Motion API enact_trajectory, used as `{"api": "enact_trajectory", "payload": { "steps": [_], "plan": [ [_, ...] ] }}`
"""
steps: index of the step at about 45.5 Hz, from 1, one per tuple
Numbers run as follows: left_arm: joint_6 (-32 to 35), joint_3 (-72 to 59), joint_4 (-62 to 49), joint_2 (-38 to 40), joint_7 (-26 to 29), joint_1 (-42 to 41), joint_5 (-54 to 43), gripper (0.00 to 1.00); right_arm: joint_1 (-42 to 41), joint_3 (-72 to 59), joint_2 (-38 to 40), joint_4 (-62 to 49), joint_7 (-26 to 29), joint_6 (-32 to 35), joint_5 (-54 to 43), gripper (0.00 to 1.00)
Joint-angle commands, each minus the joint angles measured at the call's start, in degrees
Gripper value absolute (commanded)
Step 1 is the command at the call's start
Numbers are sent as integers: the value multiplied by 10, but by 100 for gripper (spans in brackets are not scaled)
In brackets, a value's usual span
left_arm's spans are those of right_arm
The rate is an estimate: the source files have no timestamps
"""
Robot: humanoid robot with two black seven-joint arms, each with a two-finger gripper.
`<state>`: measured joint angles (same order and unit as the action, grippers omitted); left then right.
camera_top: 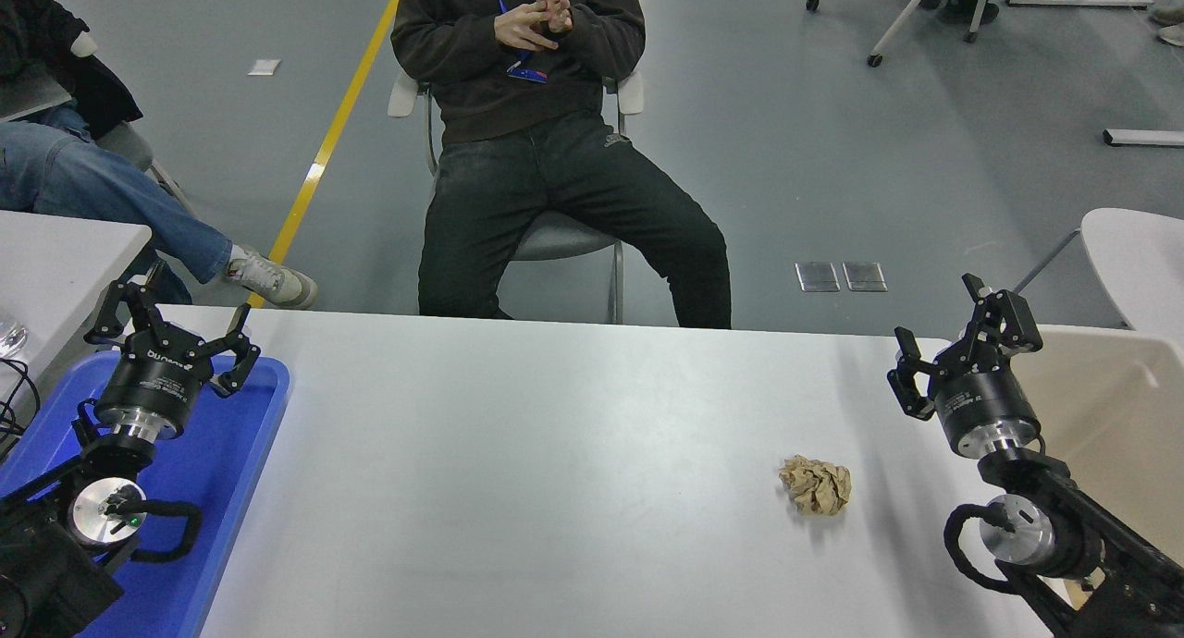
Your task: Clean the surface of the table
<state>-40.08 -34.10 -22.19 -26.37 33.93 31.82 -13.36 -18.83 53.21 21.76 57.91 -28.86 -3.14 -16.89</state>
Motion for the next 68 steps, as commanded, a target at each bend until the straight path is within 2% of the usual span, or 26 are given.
{"api": "enact_trajectory", "payload": {
  "steps": [1, 20, 32, 42, 58, 68],
  "plan": [
    [0, 0, 0, 0, 0, 0, 0, 100, -6, -28, 14, -1, -1, 2, 1, 99],
    [0, 0, 0, 0, 0, 0, 0, 100, -21, -28, 28, -4, -1, 2, 3, 99],
    [0, 0, 0, 0, 0, 0, 0, 100, -24, -28, 37, 12, -2, 2, 46, 99],
    [0, 0, 0, 0, 0, 0, 0, 100, -41, -83, 75, 32, 7, 4, -11, 99],
    [0, 0, 0, 0, 0, 0, 0, 100, -45, -101, 115, 100, 123, -13, -57, 97],
    [0, 0, 0, 0, 0, 0, 0, 100, -66, -155, 180, 154, 182, -27, -54, 97]
  ]
}}
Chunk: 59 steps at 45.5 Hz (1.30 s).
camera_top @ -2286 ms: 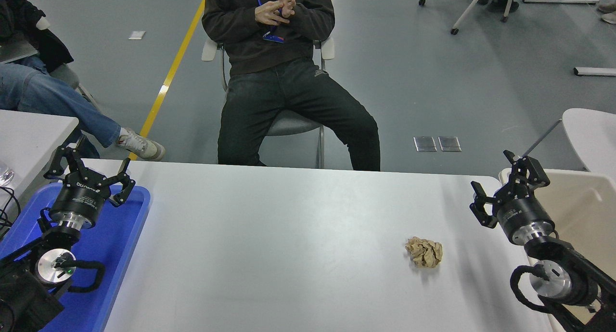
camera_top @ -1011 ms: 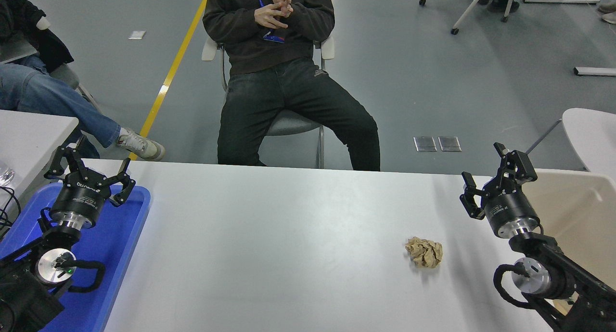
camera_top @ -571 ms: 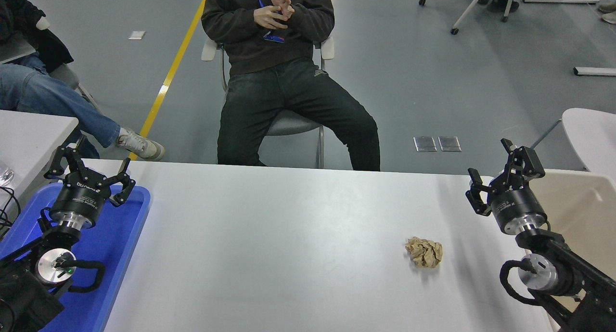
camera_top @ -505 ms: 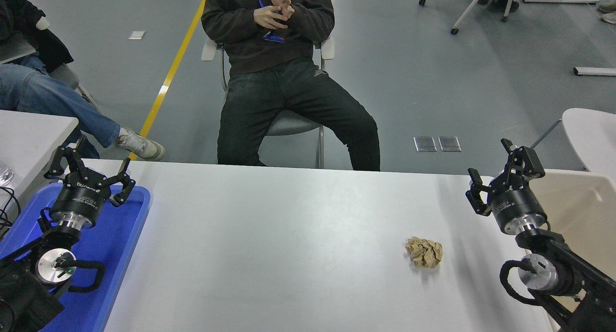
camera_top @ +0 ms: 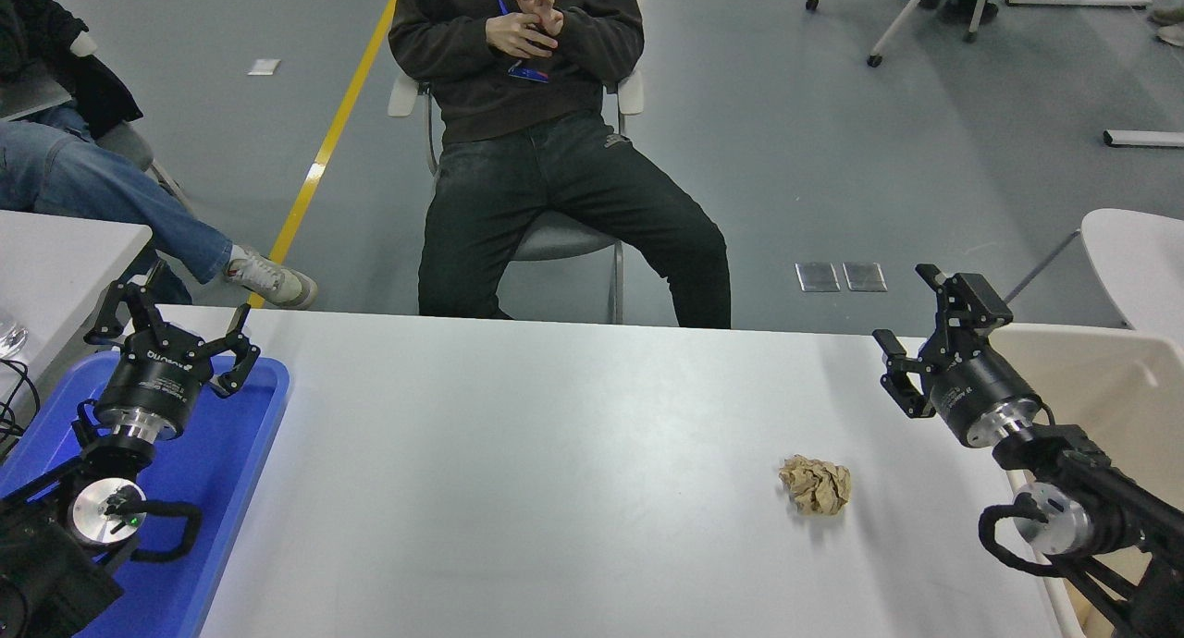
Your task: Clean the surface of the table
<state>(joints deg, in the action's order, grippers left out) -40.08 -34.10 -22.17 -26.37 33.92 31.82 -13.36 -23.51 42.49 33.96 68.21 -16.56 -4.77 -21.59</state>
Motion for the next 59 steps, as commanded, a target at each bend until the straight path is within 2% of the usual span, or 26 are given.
{"api": "enact_trajectory", "payload": {
  "steps": [1, 10, 25, 38, 44, 52, 59],
  "plan": [
    [0, 0, -1, 0, 0, 0, 0, 100, -24, -60, 65, 55, 64, -11, -7, 97],
    [0, 0, -1, 0, 0, 0, 0, 100, -81, -167, 139, 119, 86, -9, -7, 97],
    [0, 0, 0, 0, 0, 0, 0, 100, -223, -307, 168, 144, 100, -9, -10, 97],
    [0, 0, 0, 0, 0, 0, 0, 100, -330, -430, 172, 164, 178, -5, -77, 98],
    [0, 0, -1, 0, 0, 0, 0, 100, -334, -442, 171, 181, 206, -5, -82, 98],
    [0, 0, 0, 0, 0, 0, 0, 100, -343, -442, 162, 190, 296, -3, -99, 99],
    [0, 0, 0, 0, 0, 0, 0, 100, -348, -444, 142, 189, 340, -2, -126, 99]
  ]
}}
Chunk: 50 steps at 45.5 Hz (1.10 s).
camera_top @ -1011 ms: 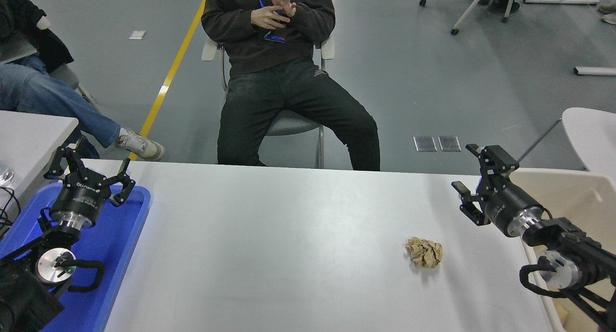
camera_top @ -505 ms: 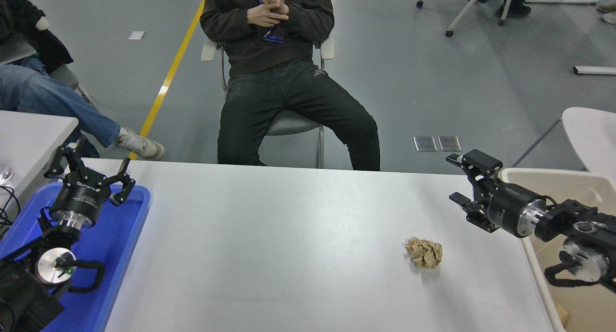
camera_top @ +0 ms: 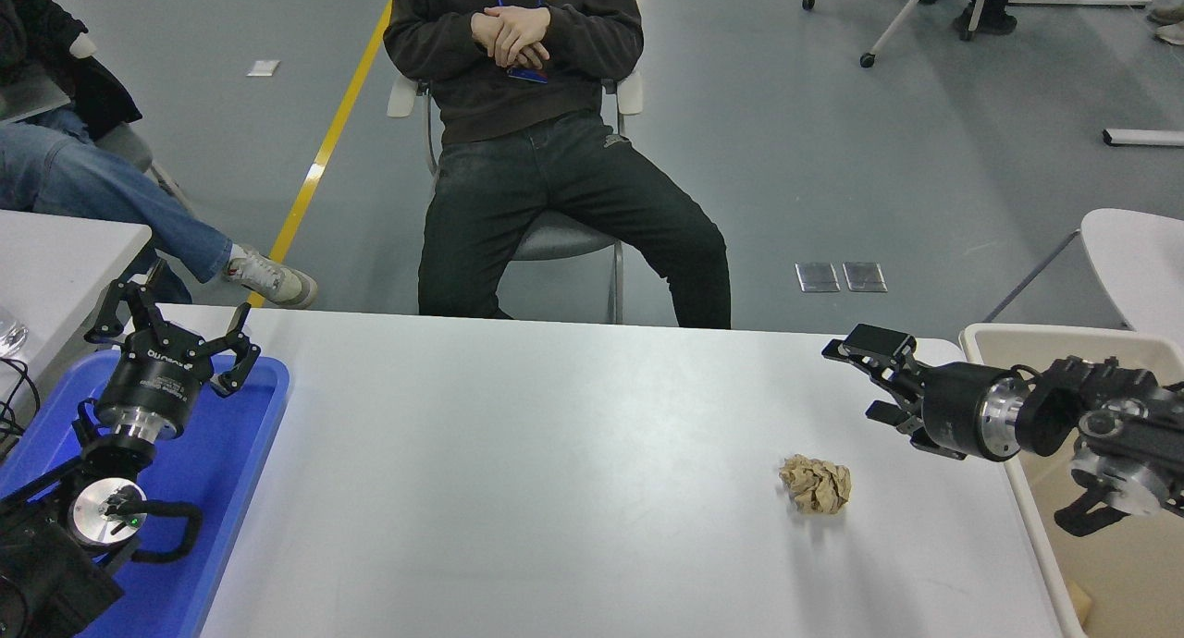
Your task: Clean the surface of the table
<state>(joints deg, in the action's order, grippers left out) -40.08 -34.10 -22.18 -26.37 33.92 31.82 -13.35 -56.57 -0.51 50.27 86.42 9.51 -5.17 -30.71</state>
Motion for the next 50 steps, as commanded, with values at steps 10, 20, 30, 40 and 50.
{"api": "enact_trajectory", "payload": {
  "steps": [10, 20, 30, 40, 50],
  "plan": [
    [0, 0, -1, 0, 0, 0, 0, 100, -53, -87, -90, -11, 98, 0, -53, 99],
    [0, 0, -1, 0, 0, 0, 0, 100, -69, -124, -134, -49, 97, -1, -55, 98],
    [0, 0, 0, 0, 0, 0, 0, 100, -64, -136, -169, -92, 92, 1, -72, 98],
    [0, 0, -1, 0, 0, 0, 0, 100, -51, -161, -173, -116, 91, 0, -125, 97],
    [0, 0, 0, 0, 0, 0, 0, 100, -26, -159, -193, -152, 87, -1, -136, 97]
  ]
}}
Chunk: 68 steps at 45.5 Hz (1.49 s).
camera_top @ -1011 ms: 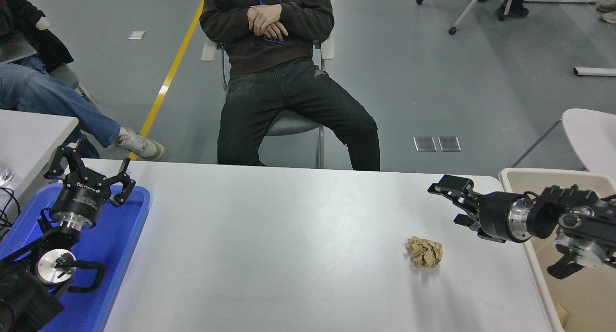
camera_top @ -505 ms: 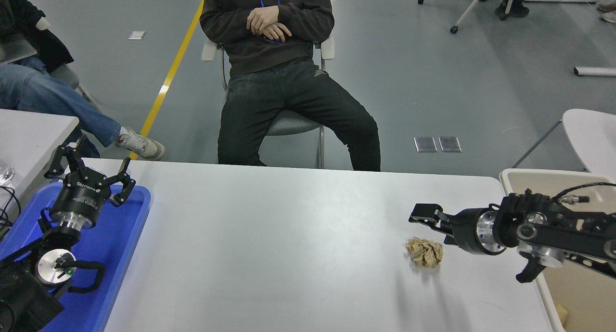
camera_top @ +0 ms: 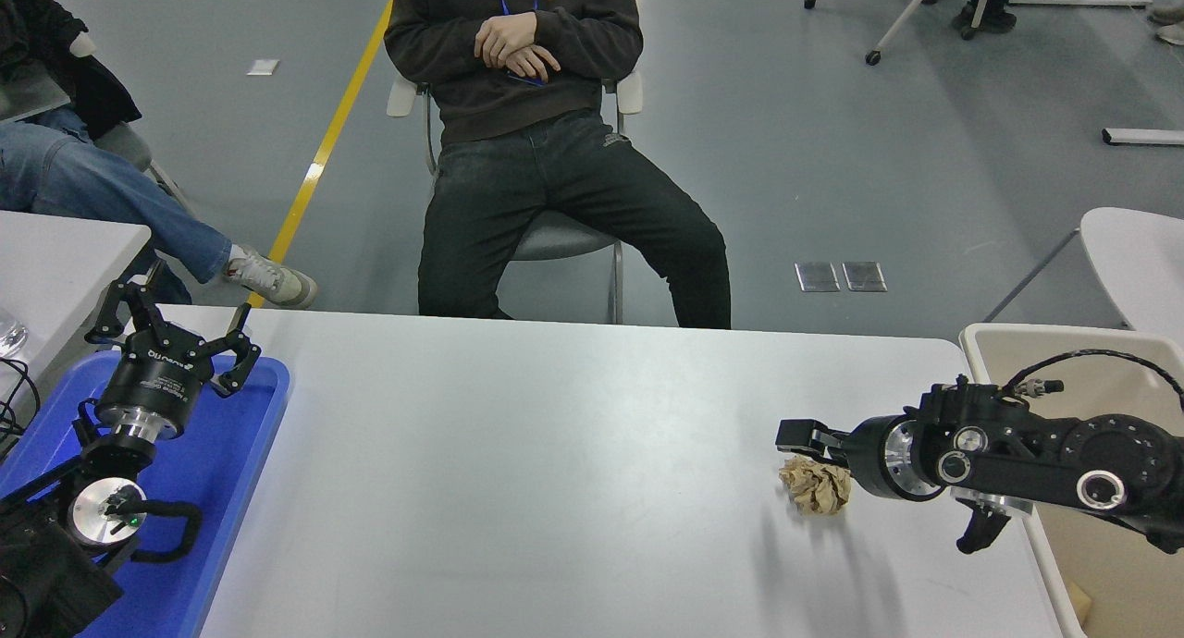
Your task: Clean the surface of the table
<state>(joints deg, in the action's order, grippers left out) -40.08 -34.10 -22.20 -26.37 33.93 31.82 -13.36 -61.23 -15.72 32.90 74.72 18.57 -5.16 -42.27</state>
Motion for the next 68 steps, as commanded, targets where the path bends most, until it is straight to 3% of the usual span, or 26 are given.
{"api": "enact_trajectory", "payload": {
  "steps": [1, 18, 44, 48, 53, 56, 61, 68],
  "plan": [
    [0, 0, 0, 0, 0, 0, 0, 100, 23, -7, -21, -40, -4, -1, -20, 97],
    [0, 0, 0, 0, 0, 0, 0, 100, 52, 2, -50, -81, -28, -4, -21, 97],
    [0, 0, 0, 0, 0, 0, 0, 100, 74, 2, -82, -121, -58, -9, -51, 86],
    [0, 0, 0, 0, 0, 0, 0, 100, 74, 1, -83, -125, -58, -13, -54, 73],
    [0, 0, 0, 0, 0, 0, 0, 100, 74, -2, -83, -129, -60, -17, -65, 45],
    [0, 0, 0, 0, 0, 0, 0, 100, 74, -6, -83, -128, -73, -16, -69, 22],
    [0, 0, 0, 0, 0, 0, 0, 100, 76, -10, -85, -129, -85, -17, -75, 0],
    [0, 0, 0, 0, 0, 0, 0, 100, 80, -9, -85, -131, -90, -24, -84, 0]
  ]
}}
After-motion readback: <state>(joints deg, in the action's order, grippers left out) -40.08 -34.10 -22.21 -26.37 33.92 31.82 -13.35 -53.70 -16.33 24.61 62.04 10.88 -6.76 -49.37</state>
